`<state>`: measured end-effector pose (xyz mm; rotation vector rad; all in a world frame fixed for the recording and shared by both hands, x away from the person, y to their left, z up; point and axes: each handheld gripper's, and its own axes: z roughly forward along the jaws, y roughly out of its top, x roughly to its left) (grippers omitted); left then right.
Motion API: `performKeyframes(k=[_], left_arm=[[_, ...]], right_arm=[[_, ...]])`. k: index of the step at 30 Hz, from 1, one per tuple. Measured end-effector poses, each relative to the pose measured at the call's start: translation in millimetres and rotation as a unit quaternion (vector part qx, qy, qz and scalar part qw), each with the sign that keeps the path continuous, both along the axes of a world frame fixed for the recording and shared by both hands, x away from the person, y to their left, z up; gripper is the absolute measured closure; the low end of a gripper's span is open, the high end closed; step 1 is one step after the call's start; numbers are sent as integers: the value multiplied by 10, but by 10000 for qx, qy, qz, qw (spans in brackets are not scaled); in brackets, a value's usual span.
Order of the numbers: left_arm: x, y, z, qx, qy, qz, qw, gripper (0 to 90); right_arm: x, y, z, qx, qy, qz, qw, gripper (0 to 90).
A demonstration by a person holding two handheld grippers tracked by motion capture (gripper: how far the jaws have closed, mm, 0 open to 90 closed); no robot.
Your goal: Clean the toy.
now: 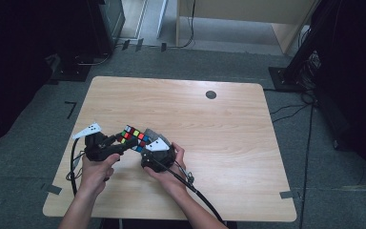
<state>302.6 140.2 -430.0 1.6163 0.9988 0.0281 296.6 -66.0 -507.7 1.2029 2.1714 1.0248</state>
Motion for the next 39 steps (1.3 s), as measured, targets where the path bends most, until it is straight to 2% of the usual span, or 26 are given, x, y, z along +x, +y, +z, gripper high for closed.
performKeyframes(k=[2, 6, 8, 13, 14, 16, 19, 22, 25, 27, 29, 30, 31, 32, 35, 36, 37, 39], left_arm=[[2, -13, -8, 42, 9, -6, 10000, 337], [0, -40, -23, 92, 33, 1, 10000, 337], [-1, -47, -29, 90, 39, -1, 10000, 337], [1, -52, -54, 60, -7, 11, 10000, 337], [1, -54, -59, 44, -20, -4, 10000, 338], [-4, -65, -68, 44, -72, -55, 9999, 338], [-21, -106, -83, 211, -276, -103, 9993, 338], [-40, -147, -113, 235, -493, -229, 9982, 338], [-72, -215, -152, 395, -781, -280, 9958, 337], [-98, -281, -182, 605, -953, -319, 9931, 338], [-136, -363, -212, 871, -1153, -403, 9887, 338], [-167, -420, -231, 1075, -1324, -503, 9841, 337], [-188, -459, -244, 1185, -1434, -565, 9809, 337], [-217, -509, -261, 1339, -1593, -658, 9759, 338], [-311, -653, -323, 1671, -2099, -952, 9586, 337], [-334, -700, -343, 1800, -2205, -1031, 9531, 337], [-360, -758, -369, 1979, -2297, -1103, 9465, 337], [-387, -833, -402, 2191, -2344, -1164, 9399, 338]], right_arm=[[-1, -30, -10, -83, -32, 66, 9999, 286], [-2, -119, -33, -88, 13, -8, 10000, 321], [-18, -177, -42, -160, -77, -161, 9997, 375], [-62, -366, -65, -154, -127, -118, 9997, 580], [-77, -430, -57, -171, -144, -153, 9996, 638], [-96, -537, -42, -146, -177, -221, 9995, 697], [-157, -755, 25, 136, -239, -289, 9992, 760], [-273, -975, 185, 531, -492, -303, 9969, 778], [-403, -1149, 382, 795, -807, -138, 9935, 784], [-462, -1240, 493, 998, -896, 49, 9910, 785], [-513, -1317, 618, 1076, -978, 260, 9890, 783], [-530, -1352, 672, 1160, -1000, 333, 9876, 781], [-541, -1389, 723, 1328, -992, 416, 9853, 778], [-543, -1405, 742, 1423, -965, 445, 9841, 776], [-546, -1407, 760, 1663, -878, 510, 9808, 772], [-560, -1383, 767, 1726, -847, 567, 9797, 771], [-577, -1349, 781, 1753, -860, 667, 9785, 770], [-636, -1252, 829, 1728, -948, 917, 9761, 766]])
